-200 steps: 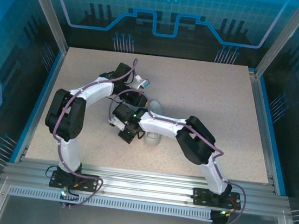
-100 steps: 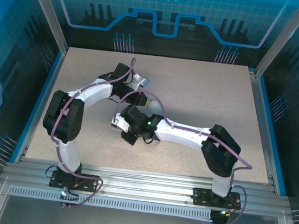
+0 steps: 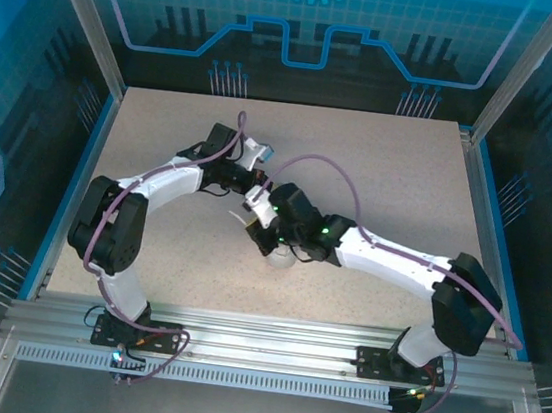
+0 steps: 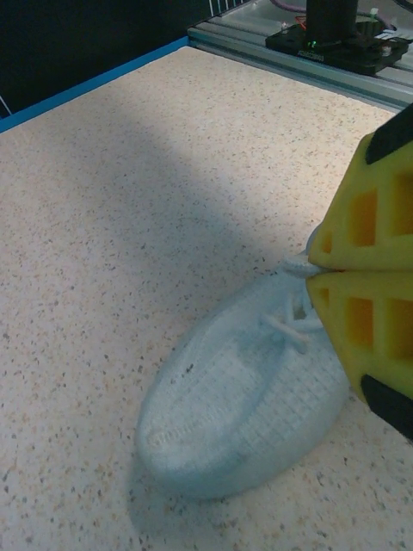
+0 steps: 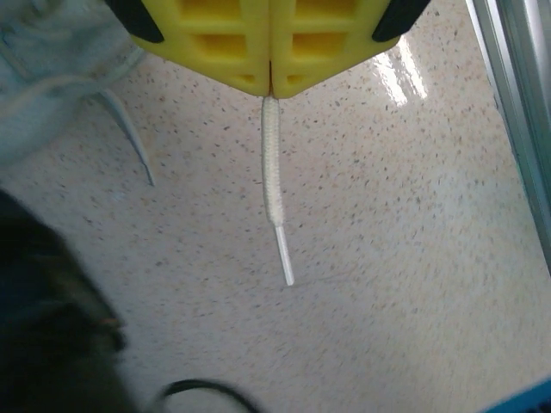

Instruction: Tie the shoes

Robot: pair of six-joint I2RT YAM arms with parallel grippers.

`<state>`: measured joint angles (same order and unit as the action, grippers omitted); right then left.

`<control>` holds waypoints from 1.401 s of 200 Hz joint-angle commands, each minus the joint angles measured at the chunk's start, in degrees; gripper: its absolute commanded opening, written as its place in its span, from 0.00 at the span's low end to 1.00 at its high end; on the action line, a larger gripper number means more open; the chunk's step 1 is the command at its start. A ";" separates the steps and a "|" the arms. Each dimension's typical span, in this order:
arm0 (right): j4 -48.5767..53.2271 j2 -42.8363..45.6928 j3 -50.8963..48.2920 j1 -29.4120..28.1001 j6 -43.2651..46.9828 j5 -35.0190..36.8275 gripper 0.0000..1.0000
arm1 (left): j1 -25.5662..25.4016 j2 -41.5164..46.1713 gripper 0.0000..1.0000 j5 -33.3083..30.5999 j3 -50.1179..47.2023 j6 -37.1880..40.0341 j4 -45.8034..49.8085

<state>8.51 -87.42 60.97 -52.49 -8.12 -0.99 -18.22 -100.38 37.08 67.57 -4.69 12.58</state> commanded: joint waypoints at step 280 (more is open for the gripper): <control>-3.45 14.64 -18.76 30.75 -6.47 -36.29 0.52 | -9.25 6.87 0.00 -4.82 -10.26 -1.18 -12.58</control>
<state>7.33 -73.82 41.67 -24.77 -12.21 -29.76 -26.94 -95.33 32.53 58.22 -7.38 0.58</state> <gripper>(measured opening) 0.511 0.037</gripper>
